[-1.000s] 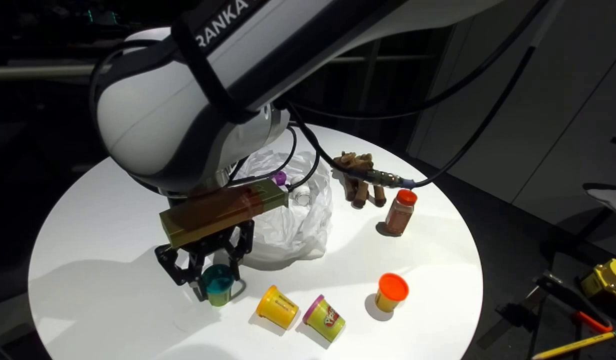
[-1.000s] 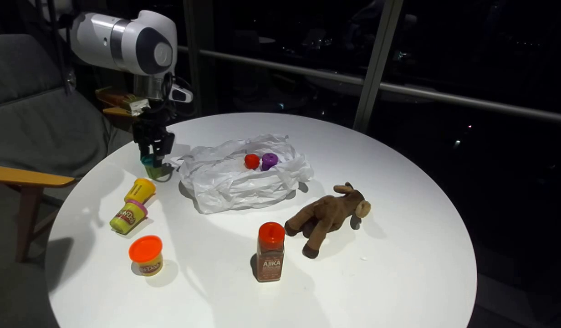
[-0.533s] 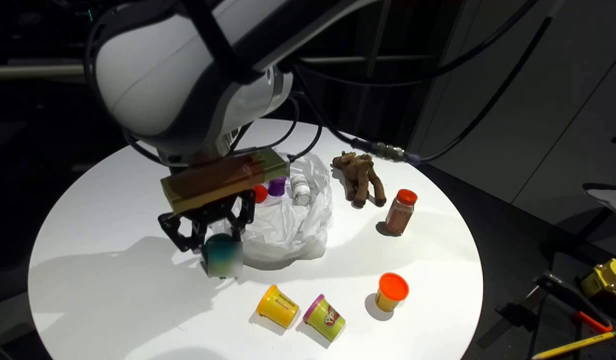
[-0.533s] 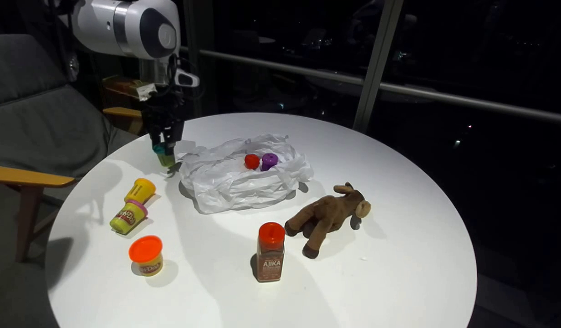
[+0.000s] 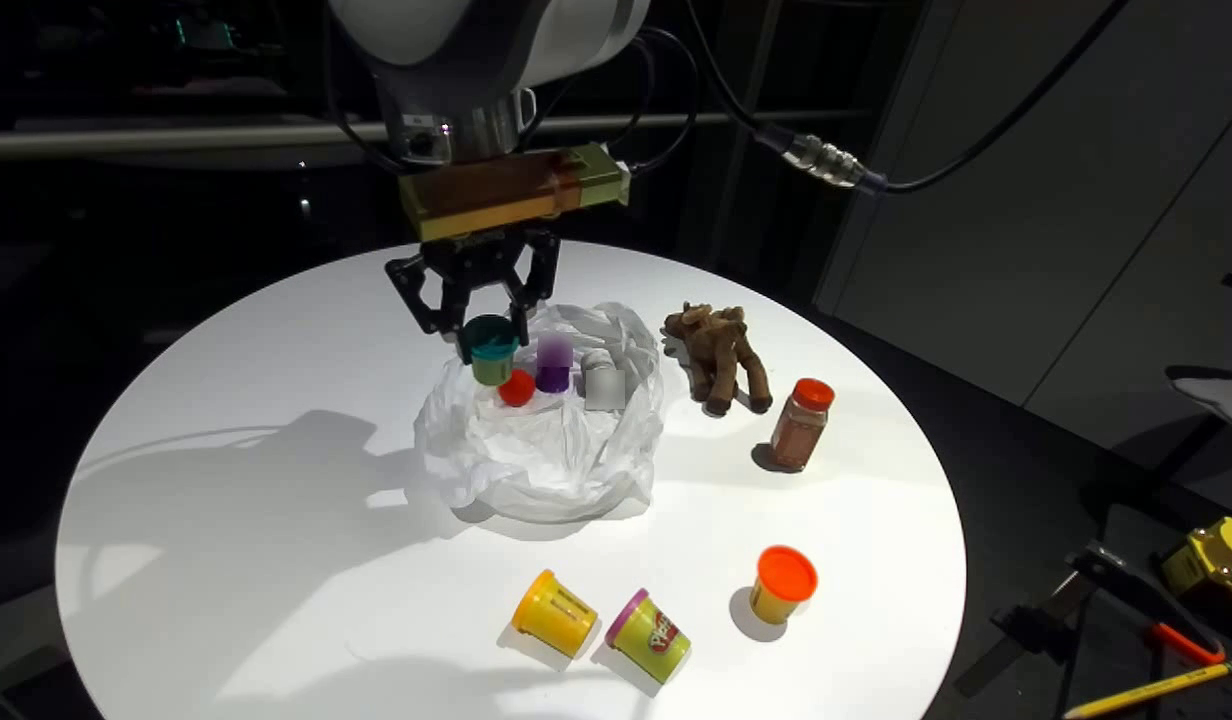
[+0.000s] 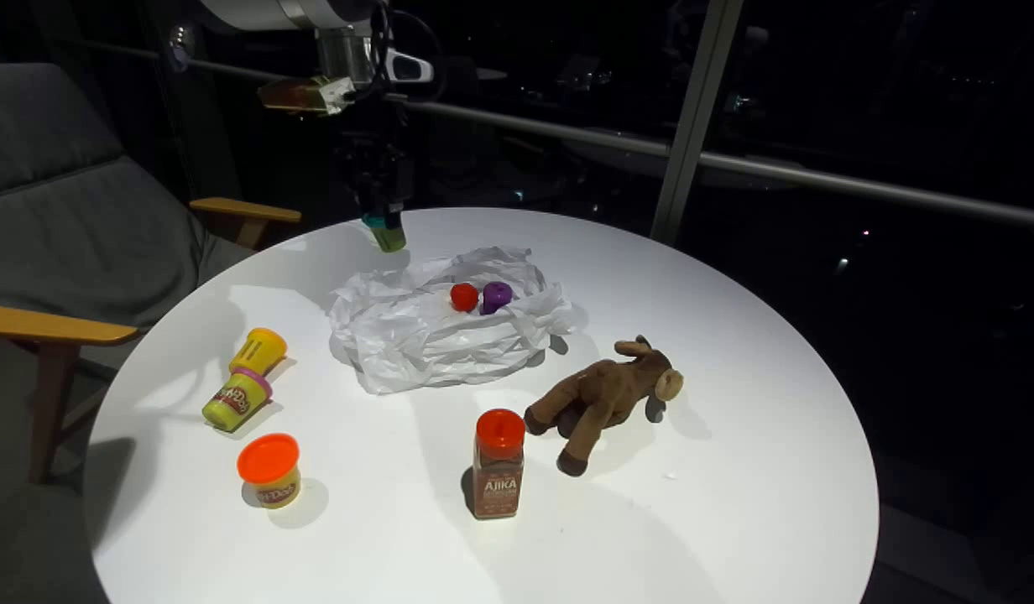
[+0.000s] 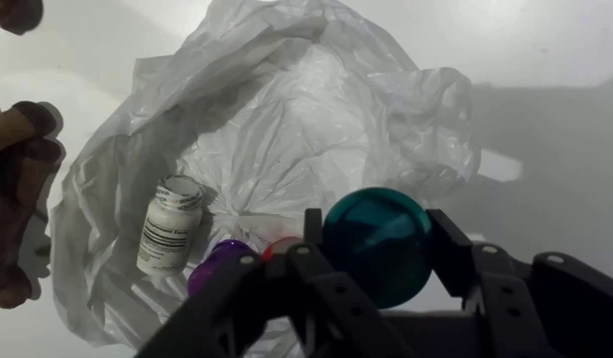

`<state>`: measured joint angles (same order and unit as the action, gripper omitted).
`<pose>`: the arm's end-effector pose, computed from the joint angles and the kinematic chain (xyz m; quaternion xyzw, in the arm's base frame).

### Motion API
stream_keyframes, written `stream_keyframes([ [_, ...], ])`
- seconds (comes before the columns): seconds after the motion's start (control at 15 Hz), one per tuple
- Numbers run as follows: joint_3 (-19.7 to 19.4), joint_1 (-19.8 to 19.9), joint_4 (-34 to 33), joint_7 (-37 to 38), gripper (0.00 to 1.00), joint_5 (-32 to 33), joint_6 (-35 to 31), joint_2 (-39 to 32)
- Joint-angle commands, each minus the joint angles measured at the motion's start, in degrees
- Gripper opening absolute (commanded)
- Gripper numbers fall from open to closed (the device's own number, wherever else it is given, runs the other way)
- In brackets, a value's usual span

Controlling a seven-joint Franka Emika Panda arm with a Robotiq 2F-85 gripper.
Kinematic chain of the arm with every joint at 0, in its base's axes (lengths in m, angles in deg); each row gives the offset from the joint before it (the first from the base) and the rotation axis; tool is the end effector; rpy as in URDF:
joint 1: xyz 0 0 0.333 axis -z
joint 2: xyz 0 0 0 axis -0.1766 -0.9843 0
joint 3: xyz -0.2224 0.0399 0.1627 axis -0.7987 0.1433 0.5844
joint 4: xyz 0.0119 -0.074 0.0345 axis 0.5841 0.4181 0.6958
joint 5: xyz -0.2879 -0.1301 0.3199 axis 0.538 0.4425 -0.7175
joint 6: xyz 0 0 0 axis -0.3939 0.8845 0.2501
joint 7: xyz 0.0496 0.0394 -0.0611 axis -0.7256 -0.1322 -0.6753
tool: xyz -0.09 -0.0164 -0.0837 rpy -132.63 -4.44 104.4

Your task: Pick the objects on the table and put them in the plastic bag

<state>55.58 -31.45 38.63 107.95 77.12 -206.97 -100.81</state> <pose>0.7157 0.2307 0.1608 0.9934 -0.0881 -0.0082 0.0726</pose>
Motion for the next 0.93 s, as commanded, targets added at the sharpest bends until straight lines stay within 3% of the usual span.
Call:
stream_keyframes([
  [0.0, -0.1, 1.9, -2.7, 0.7, 0.28, 0.4, 1.0, -3.1],
  [0.87, 2.8, 6.4, -14.2, -1.1, 0.28, -6.1, 3.0, -14.4],
])
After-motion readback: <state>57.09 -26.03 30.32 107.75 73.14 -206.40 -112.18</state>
